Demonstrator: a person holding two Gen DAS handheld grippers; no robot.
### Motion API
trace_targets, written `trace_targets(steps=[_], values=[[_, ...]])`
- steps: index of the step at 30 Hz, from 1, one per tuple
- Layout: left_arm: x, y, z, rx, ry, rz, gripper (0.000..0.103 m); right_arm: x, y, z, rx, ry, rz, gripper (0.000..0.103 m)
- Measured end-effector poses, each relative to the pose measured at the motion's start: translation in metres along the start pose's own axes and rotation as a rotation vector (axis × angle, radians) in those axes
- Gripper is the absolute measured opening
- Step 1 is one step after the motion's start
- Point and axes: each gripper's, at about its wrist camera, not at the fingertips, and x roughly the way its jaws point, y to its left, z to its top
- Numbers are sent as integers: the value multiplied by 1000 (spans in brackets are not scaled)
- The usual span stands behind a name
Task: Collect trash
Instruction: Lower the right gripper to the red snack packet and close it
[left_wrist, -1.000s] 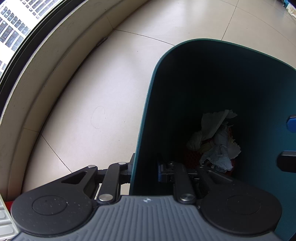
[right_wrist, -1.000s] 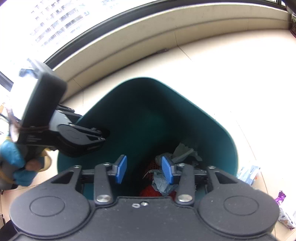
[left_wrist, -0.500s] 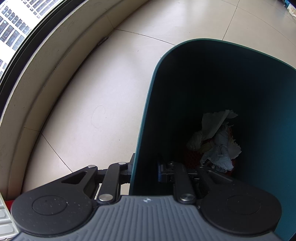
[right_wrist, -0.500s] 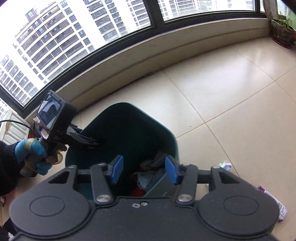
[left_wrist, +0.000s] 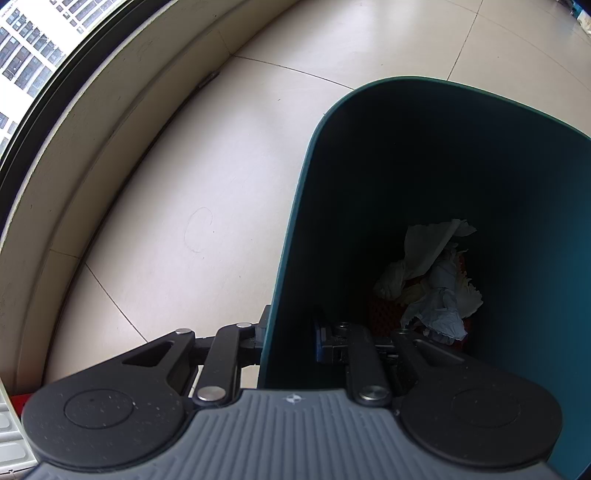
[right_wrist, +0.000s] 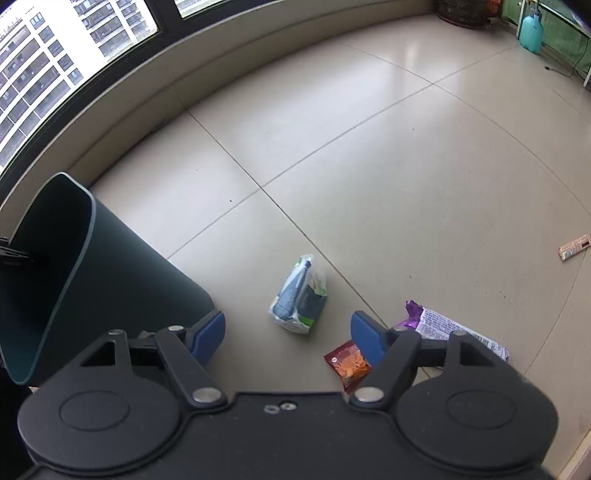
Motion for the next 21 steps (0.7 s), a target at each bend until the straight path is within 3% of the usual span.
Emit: trace_targets(steps=[3, 11, 16, 21], values=[[0, 0, 0, -3, -1, -1, 18, 30, -25, -13, -5, 37, 6, 85], [0, 0, -1, -18, 11, 9, 18, 107, -52, -46, -21, 166, 15, 85], [0, 0, -2, -30, 16, 13, 18, 148, -52, -53, -102, 223, -7, 86], [0, -1, -5, -29, 18, 26, 18, 183, -42, -66, -276, 283, -65, 86]])
